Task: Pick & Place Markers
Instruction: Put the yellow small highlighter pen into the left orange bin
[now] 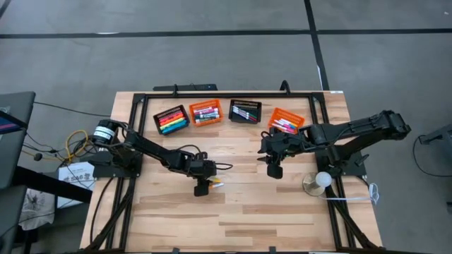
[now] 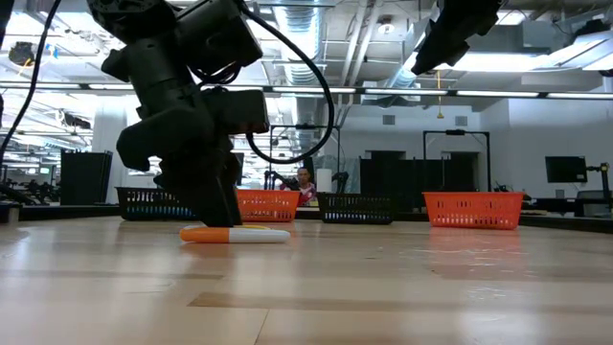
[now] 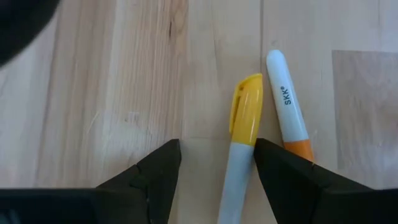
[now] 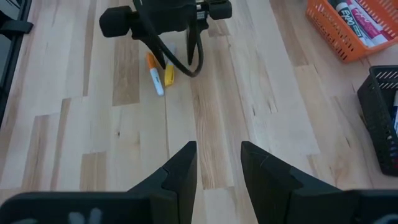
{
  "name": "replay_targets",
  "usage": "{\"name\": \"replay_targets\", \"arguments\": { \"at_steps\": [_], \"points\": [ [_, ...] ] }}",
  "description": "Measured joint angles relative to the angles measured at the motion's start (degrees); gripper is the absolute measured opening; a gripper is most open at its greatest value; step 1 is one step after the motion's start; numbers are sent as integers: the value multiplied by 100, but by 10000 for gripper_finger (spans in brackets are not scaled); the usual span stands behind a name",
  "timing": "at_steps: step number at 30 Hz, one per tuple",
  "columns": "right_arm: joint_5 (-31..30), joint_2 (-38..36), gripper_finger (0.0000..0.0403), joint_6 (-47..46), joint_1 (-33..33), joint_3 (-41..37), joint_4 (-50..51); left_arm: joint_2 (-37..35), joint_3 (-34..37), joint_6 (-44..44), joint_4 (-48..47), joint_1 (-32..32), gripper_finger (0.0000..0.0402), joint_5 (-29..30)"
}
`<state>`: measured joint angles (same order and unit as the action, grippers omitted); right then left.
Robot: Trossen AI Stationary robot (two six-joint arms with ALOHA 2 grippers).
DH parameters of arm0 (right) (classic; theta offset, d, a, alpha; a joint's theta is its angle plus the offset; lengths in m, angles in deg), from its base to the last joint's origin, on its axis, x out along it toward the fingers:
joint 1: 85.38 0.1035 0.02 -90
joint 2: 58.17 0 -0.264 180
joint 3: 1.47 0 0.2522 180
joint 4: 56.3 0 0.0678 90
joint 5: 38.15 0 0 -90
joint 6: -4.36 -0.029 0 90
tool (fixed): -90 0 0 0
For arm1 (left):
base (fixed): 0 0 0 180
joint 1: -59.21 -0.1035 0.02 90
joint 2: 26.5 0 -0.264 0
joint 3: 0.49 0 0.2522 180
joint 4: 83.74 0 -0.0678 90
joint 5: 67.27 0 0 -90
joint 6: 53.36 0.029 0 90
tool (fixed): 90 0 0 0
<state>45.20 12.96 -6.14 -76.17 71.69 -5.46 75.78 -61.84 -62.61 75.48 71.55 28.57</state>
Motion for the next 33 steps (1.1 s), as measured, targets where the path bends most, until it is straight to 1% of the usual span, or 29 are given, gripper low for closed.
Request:
{"name": "replay_targets", "arguments": {
  "at_steps": [3, 6, 11, 17, 20, 28, 31, 33],
  "points": [
    [0, 0, 114, 0, 0, 0, -1, 13, 7, 70, 33, 6, 200, 146],
    [-1, 0, 114, 0, 0, 0, -1, 38, 9, 310, 97, 6, 181, 211],
    [-4, 0, 114, -11, -2, 0, -19, 84, 11, 581, 164, -3, 155, 496],
    [-18, 0, 114, -136, -2, 0, -26, 272, -9, 522, 348, -96, 123, 669],
    [-83, 0, 114, -195, 6, 0, -26, 297, -9, 265, 429, -101, 103, 690],
    [-85, 0, 114, -304, 7, 0, -24, 291, 31, -87, 690, -116, 45, 734],
    [-85, 0, 114, -306, 7, 0, -26, 296, 32, -194, 738, -129, 42, 755],
    [-85, 0, 114, -306, 7, 0, -24, 302, 40, -200, 836, -152, 52, 747]
  ]
}}
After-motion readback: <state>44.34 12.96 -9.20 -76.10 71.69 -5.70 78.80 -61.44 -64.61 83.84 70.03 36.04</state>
